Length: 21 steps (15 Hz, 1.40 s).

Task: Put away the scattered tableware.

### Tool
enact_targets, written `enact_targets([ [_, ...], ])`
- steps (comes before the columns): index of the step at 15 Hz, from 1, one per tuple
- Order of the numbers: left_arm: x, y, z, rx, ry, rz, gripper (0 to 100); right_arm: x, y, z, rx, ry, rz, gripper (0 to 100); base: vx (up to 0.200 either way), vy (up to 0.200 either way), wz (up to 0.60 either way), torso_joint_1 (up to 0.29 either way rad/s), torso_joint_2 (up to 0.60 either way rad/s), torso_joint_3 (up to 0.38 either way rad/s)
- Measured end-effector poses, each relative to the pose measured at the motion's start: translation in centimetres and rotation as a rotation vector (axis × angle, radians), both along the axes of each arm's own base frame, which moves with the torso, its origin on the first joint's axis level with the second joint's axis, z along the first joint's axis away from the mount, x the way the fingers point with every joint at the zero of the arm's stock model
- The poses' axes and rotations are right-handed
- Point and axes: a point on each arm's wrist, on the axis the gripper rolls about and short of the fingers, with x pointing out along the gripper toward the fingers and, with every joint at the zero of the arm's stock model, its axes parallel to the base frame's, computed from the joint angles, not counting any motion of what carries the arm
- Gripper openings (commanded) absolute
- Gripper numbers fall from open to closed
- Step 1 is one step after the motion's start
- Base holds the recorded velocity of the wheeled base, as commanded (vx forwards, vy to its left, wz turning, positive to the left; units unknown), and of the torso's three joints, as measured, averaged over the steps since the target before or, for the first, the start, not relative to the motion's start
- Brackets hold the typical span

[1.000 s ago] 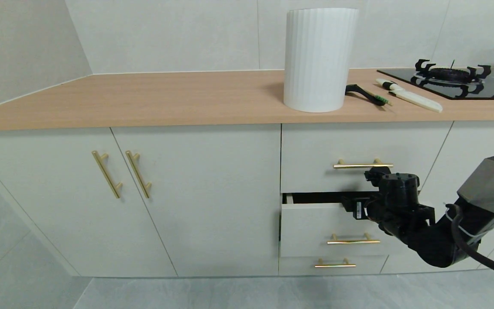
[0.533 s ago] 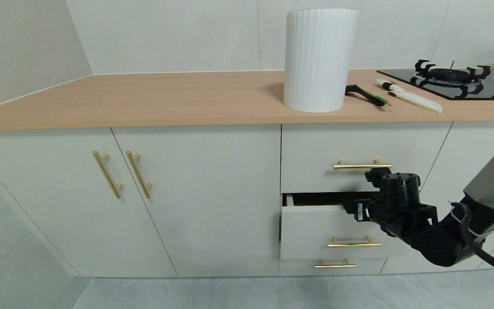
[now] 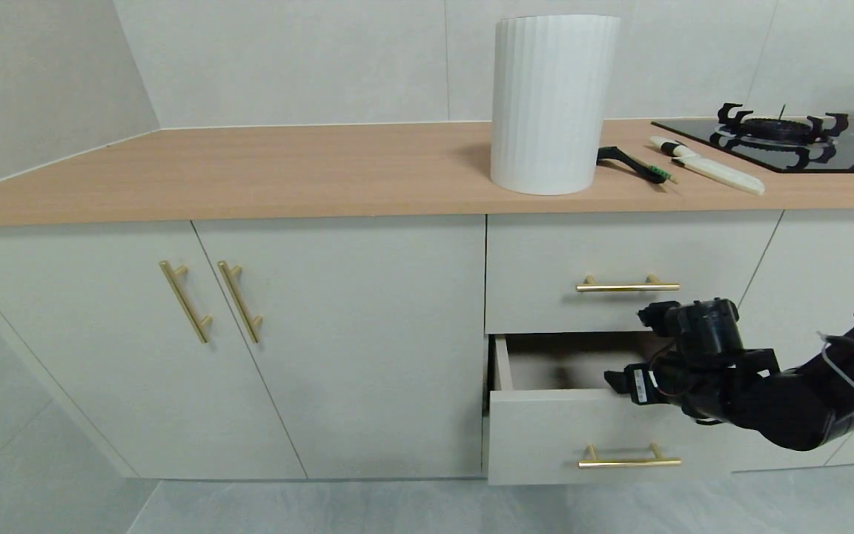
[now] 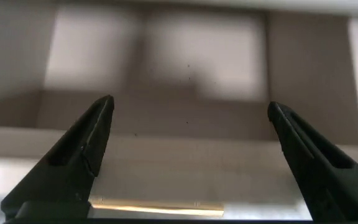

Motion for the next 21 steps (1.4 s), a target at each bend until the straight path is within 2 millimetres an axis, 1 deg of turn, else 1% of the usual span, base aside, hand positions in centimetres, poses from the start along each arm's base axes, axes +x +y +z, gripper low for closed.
enact_targets([
  [3, 0.0, 0.0, 0.0, 0.0, 0.0, 0.0, 100, -0.5, -0.1, 0.7, -0.002, 0.041, 0.017, 100, 0.0, 0.0, 0.0, 0.0, 0.0, 0.0],
  [4, 0.0, 0.0, 0.0, 0.0, 0.0, 0.0, 100, -1.0, -0.2, 0.7, -0.007, 0.087, 0.028, 100, 0.0, 0.0, 0.0, 0.0, 0.0, 0.0],
  [8, 0.0, 0.0, 0.0, 0.0, 0.0, 0.0, 100, -2.4, -0.3, 2.0, -0.007, 0.215, 0.067, 100, 0.0, 0.0, 0.0, 0.0, 0.0, 0.0],
  [13, 0.0, 0.0, 0.0, 0.0, 0.0, 0.0, 100, -3.4, -0.3, 3.4, -0.027, 0.318, 0.088, 100, 0.0, 0.0, 0.0, 0.0, 0.0, 0.0],
  [17, 0.0, 0.0, 0.0, 0.0, 0.001, 0.0, 100, -4.2, -0.3, 3.8, -0.066, 0.424, 0.103, 100, 0.0, 0.0, 0.0, 0.0, 0.0, 0.0],
  [21, 0.0, 0.0, 0.0, 0.0, 0.001, 0.0, 100, -5.5, -0.3, 3.7, -0.146, 0.539, 0.171, 100, 0.0, 0.0, 0.0, 0.0, 0.0, 0.0],
])
